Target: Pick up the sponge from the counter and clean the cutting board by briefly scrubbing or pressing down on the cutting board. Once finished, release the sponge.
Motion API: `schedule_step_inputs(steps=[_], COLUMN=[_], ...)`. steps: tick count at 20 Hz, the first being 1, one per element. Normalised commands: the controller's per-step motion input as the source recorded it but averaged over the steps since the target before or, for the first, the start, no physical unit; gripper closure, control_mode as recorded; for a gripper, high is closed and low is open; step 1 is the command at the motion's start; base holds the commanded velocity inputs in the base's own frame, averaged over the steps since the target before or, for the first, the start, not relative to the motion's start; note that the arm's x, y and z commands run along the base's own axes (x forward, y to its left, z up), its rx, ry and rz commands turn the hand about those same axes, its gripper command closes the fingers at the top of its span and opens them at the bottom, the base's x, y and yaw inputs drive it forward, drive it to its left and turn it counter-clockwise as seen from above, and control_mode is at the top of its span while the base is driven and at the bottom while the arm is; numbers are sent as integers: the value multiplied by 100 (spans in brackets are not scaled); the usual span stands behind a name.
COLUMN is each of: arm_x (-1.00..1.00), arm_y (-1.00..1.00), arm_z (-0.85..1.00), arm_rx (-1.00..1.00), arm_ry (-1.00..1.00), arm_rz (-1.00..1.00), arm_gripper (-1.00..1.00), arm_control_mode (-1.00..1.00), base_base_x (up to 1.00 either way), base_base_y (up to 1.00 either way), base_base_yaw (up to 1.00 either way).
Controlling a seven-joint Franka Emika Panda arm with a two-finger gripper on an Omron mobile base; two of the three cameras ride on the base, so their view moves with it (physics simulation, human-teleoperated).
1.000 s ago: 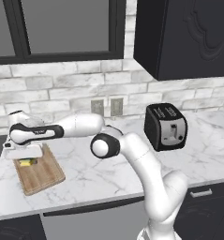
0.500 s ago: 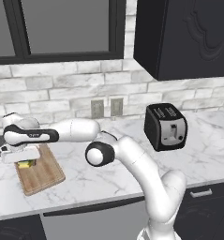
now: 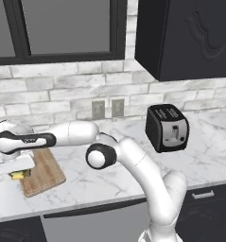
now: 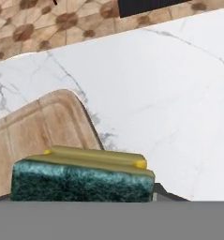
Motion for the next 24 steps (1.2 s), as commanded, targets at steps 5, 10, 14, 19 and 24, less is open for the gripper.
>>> schedule_step_inputs(steps=[5,10,14,19,24], arm_x=[-100,-100,-99,-27,7], arm_y=[-24,-35,-38,-51,-55], arm_z=[-47,-25,-11,29,73], arm_rx=[24,25,20,2,-7], arm_ry=[1,8,7,8,4], arm_rz=[-1,-11,-19,-23,-19], arm_gripper=[100,100,100,100,100], arm_control_mode=[-100,-100,-100,-100,-100], base_base_x=[0,0,0,0,0], base_base_y=[0,0,0,0,0], base_base_yaw=[0,0,0,0,0])
